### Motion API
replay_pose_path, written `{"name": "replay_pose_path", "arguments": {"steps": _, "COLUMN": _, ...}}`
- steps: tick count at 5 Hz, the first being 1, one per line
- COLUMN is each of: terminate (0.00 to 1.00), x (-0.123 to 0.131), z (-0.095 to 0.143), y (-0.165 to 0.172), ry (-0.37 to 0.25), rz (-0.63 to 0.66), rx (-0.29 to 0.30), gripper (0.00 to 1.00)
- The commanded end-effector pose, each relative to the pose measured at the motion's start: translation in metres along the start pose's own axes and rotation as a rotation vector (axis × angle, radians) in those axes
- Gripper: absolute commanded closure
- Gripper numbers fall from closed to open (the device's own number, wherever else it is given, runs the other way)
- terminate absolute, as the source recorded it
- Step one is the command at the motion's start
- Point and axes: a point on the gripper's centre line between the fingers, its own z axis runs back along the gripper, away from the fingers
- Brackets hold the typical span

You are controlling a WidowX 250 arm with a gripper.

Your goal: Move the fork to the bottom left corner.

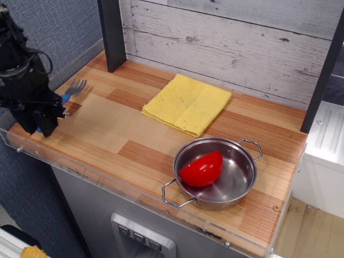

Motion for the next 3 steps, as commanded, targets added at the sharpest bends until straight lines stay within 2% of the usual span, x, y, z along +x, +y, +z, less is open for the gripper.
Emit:
{"name": "replay_pose_path", "arguments": {"steps": 1, "terminate": 0.00, "x": 0.0121, "z": 0.0044, "y": 0.0000, "ry": 0.002, "rz": -0.074, "rx": 0.035, "gripper": 1.00}}
{"name": "replay_pose_path", "arguments": {"steps": 2, "terminate": 0.00, "x": 0.0143, "z": 0.0070, "y": -0.0044, "ry": 0.012, "rz": -0.109, "rx": 0.030, "gripper": 0.00}}
{"name": "replay_pose_path", "arguments": {"steps": 3, "terminate": 0.00, "x": 0.0137, "z": 0.0125, "y": -0.0095, "ry": 0.003, "rz": -0.128, "rx": 0.038, "gripper": 0.00}}
